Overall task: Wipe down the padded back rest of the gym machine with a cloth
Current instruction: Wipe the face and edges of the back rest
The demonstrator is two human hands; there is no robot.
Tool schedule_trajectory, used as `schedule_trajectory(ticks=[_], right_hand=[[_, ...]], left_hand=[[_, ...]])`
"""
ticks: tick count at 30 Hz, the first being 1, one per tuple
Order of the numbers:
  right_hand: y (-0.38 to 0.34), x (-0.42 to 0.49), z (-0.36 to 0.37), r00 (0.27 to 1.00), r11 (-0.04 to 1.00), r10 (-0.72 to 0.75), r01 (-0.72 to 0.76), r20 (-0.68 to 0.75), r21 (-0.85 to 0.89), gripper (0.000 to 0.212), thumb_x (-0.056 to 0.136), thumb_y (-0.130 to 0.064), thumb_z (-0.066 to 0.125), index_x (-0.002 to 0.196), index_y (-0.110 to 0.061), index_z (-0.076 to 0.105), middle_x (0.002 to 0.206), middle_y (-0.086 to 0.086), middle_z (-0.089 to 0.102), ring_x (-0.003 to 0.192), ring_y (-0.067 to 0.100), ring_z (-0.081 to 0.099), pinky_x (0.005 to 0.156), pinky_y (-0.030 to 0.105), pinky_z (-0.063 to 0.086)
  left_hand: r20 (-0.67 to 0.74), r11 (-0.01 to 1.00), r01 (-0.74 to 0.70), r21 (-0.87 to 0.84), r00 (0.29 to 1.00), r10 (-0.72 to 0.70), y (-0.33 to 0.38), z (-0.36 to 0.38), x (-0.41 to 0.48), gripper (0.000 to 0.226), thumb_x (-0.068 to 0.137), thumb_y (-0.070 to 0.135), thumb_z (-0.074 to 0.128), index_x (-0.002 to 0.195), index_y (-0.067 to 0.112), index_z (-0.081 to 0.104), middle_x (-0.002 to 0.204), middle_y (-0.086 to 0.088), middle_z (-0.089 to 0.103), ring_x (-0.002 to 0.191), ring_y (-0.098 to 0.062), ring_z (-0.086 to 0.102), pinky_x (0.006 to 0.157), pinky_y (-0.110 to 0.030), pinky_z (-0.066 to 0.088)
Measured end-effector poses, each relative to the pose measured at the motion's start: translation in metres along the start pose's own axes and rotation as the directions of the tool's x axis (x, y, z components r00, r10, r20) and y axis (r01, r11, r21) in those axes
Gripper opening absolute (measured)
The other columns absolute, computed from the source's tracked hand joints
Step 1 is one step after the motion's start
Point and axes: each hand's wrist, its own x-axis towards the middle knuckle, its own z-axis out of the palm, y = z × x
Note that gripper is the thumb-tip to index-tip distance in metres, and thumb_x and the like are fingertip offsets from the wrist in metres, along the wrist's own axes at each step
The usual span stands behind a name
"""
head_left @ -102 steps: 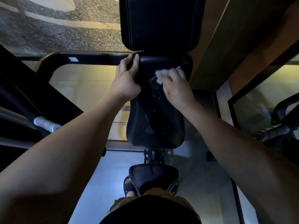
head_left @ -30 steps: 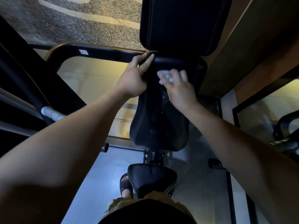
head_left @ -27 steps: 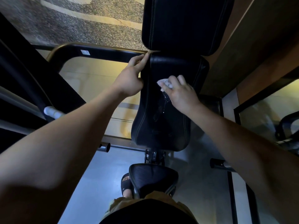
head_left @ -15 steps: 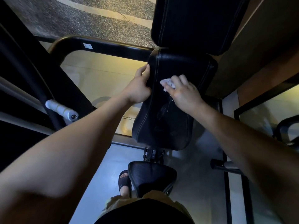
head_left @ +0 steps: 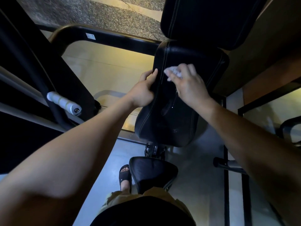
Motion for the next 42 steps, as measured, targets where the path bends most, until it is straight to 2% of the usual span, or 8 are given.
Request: schedule_trajectory(ticks=[3, 8, 13, 18, 28, 31, 35, 42], right_hand=[[-0.006, -0.006, 0.006, 0.995, 0.995, 0.100, -0.100, -0.022, 0.021, 0.057, 0.093, -0.005, 0.057, 0.147, -0.020, 0.048, 0.126, 0.014, 0.045, 0.108, 0.036, 0.044, 0.075, 0.048, 0.053], [-0.003, -0.065, 0.031, 0.978, 0.992, -0.124, 0.124, 0.170, 0.014, 0.058, 0.087, -0.006, 0.058, 0.144, -0.017, 0.052, 0.125, 0.015, 0.049, 0.106, 0.038, 0.050, 0.077, 0.049, 0.056], [0.014, -0.038, 0.013, 1.000, 1.000, 0.013, -0.013, 0.024, -0.003, 0.054, 0.094, -0.009, 0.040, 0.146, -0.018, 0.050, 0.122, 0.017, 0.055, 0.104, 0.038, 0.049, 0.072, 0.045, 0.054], [0.002, -0.088, 0.046, 0.998, 1.000, -0.021, 0.020, 0.066, 0.009, 0.058, 0.088, -0.005, 0.058, 0.145, -0.017, 0.053, 0.114, 0.012, 0.042, 0.099, 0.036, 0.042, 0.062, 0.045, 0.055], [0.020, -0.089, 0.039, 0.990, 0.992, 0.129, -0.128, -0.049, 0.020, 0.057, 0.096, -0.005, 0.044, 0.150, -0.020, 0.047, 0.110, 0.015, 0.042, 0.095, 0.037, 0.044, 0.062, 0.045, 0.051], [0.019, -0.104, 0.041, 0.999, 0.998, 0.043, -0.045, 0.030, 0.051, 0.059, 0.089, -0.001, 0.055, 0.145, -0.020, 0.053, 0.109, 0.012, 0.036, 0.096, 0.038, 0.048, 0.058, 0.044, 0.053], [0.053, -0.075, 0.008, 0.973, 0.986, 0.164, -0.160, -0.161, 0.038, 0.056, 0.097, -0.001, 0.053, 0.148, -0.021, 0.050, 0.103, 0.016, 0.052, 0.093, 0.035, 0.048, 0.064, 0.042, 0.049], [0.033, -0.113, 0.026, 0.988, 0.989, 0.145, -0.144, -0.051, 0.024, 0.055, 0.094, -0.009, 0.032, 0.142, -0.021, 0.057, 0.105, 0.008, 0.035, 0.093, 0.033, 0.045, 0.061, 0.043, 0.051]], left_hand=[[0.002, 1.000, 0.015, 0.013, 1.000, -0.015, -0.006, 0.010, -0.002, 0.083, 0.091, -0.001, 0.050, 0.163, 0.020, 0.014, 0.168, -0.001, 0.007, 0.152, -0.016, 0.020, 0.110, -0.009, 0.013], [0.036, 0.997, 0.012, 0.076, 0.999, -0.015, -0.013, 0.024, -0.006, 0.084, 0.088, -0.003, 0.048, 0.163, 0.017, 0.015, 0.168, -0.003, 0.002, 0.154, -0.018, 0.016, 0.118, -0.016, 0.016], [0.046, 0.992, 0.027, 0.121, 0.998, -0.033, -0.011, 0.032, -0.006, 0.086, 0.090, 0.001, 0.049, 0.163, 0.018, 0.007, 0.169, -0.002, -0.006, 0.155, -0.018, 0.011, 0.111, -0.009, 0.010], [0.061, 0.981, 0.004, 0.194, 0.998, -0.016, -0.007, 0.039, -0.012, 0.086, 0.092, 0.001, 0.053, 0.163, 0.015, 0.008, 0.168, -0.005, -0.008, 0.155, -0.022, 0.014, 0.112, -0.010, 0.012], [-0.016, 0.954, -0.104, 0.281, 0.993, 0.113, 0.008, 0.043, -0.014, 0.085, 0.090, 0.005, 0.058, 0.162, 0.013, 0.014, 0.167, -0.003, -0.006, 0.155, -0.024, 0.011, 0.123, -0.037, 0.027], [-0.107, 0.949, -0.098, 0.300, 0.985, 0.136, 0.021, 0.035, -0.014, 0.083, 0.088, 0.022, 0.051, 0.162, 0.010, 0.014, 0.165, -0.008, 0.002, 0.155, -0.026, 0.013, 0.123, -0.040, 0.028], [-0.214, 0.941, -0.151, 0.303, 0.951, 0.221, 0.040, 0.021, -0.003, 0.088, 0.078, 0.044, 0.036, 0.155, 0.003, 0.024, 0.162, -0.015, 0.010, 0.154, -0.032, 0.015, 0.125, -0.042, 0.023], [-0.171, 0.885, -0.133, 0.446, 0.958, 0.230, 0.054, 0.019, 0.017, 0.098, 0.088, 0.009, 0.060, 0.163, 0.018, -0.003, 0.169, -0.005, -0.016, 0.156, -0.026, -0.007, 0.121, -0.026, 0.005]])
